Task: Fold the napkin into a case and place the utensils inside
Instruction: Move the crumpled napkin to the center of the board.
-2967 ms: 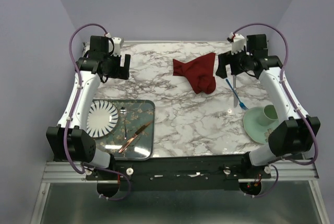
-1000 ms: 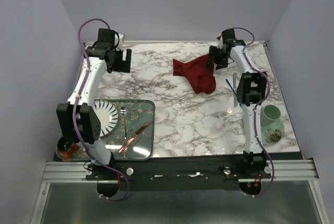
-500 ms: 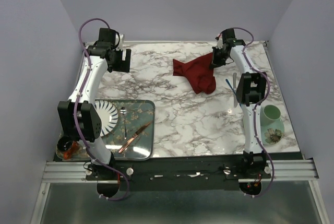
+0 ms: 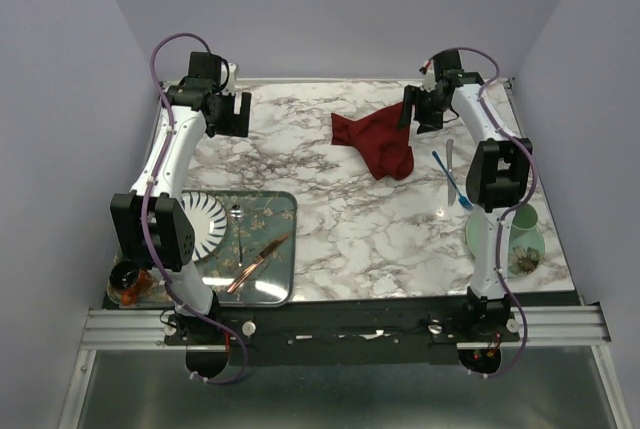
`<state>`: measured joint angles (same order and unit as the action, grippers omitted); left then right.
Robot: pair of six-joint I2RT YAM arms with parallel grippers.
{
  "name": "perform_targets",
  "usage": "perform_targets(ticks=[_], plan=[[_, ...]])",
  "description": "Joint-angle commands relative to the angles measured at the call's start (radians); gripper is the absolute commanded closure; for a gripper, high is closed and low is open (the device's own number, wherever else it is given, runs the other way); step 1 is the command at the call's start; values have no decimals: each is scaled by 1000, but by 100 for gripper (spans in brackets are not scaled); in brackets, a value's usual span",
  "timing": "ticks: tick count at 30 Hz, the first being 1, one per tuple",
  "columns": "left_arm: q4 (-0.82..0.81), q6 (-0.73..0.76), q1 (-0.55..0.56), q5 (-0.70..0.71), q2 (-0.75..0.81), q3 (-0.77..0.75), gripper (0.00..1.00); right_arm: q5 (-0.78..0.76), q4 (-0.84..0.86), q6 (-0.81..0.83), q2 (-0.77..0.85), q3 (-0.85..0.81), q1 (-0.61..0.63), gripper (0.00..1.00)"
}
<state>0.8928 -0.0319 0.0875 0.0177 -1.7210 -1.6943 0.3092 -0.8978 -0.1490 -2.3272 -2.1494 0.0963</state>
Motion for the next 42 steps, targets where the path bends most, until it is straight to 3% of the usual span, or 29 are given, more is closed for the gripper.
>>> perform_targets(ticks=[1,8,17,23,25,26,27,33,42], plan=[[6,-10,5,-18,18,13,1,-13,-23,-76,-32,-4,2,24],[8,-13,6,-5,47,41,1,-25,-36,-122,-109,-40,3,24],[17,-8,6,11,58,53,1,50,-26,-182,-184,-80,5,35],[18,0,5,30,52,35,1,91,-21,-204,-179,-49,6,63],[18,1,6,31,51,36,1,122,-13,-193,-179,-69,6,88],[18,3,6,33,51,36,1,126,-15,-189,-172,-81,6,97],[17,3,5,33,52,38,1,131,-15,-181,-166,-93,5,99],[6,13,5,7,49,39,1,149,19,-95,-36,-190,2,99],[-5,26,4,-76,37,13,1,201,53,202,141,-49,65,99]])
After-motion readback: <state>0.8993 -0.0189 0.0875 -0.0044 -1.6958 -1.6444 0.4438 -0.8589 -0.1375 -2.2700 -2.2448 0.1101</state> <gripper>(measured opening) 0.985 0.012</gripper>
